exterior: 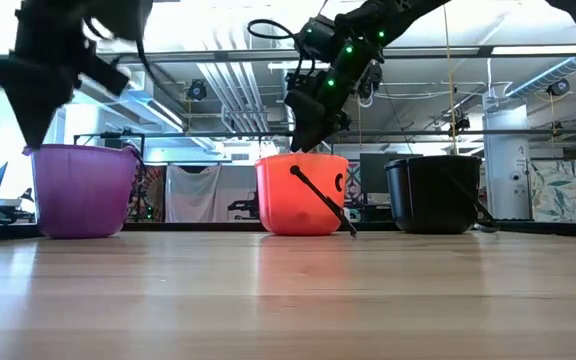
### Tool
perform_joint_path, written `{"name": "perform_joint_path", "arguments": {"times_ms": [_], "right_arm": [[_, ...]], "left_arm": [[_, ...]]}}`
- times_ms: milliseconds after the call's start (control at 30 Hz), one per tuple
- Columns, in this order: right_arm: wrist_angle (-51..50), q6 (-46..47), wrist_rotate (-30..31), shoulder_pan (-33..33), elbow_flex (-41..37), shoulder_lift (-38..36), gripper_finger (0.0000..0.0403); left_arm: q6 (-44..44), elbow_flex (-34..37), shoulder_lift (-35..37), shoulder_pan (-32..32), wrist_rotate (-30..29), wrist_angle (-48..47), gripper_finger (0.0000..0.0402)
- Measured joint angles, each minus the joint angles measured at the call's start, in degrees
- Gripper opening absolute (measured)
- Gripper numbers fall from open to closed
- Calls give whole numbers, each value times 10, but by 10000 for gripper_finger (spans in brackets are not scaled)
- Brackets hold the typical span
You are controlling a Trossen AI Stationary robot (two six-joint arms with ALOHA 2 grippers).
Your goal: Sort candy by brand, put in halloween buckets
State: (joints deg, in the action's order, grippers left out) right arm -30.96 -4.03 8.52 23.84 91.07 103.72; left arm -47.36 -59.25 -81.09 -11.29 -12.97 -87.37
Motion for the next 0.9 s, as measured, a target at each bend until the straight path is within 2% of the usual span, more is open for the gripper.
{"name": "perform_joint_path", "arguments": {"times_ms": [167,333,467,600,900], "right_arm": [[-6,0,0,-10,0,0,215],[-6,0,0,-20,0,0,215],[-6,0,0,-25,0,0,215],[-6,1,0,-26,0,0,215],[-8,5,0,-26,0,0,215]], "left_arm": [[38,34,-31,44,-3,-6,0],[63,58,-33,73,-63,-4,0],[75,68,-27,99,-79,-2,0],[88,69,-23,122,-131,9,0],[140,69,-24,189,-190,50,0]]}}
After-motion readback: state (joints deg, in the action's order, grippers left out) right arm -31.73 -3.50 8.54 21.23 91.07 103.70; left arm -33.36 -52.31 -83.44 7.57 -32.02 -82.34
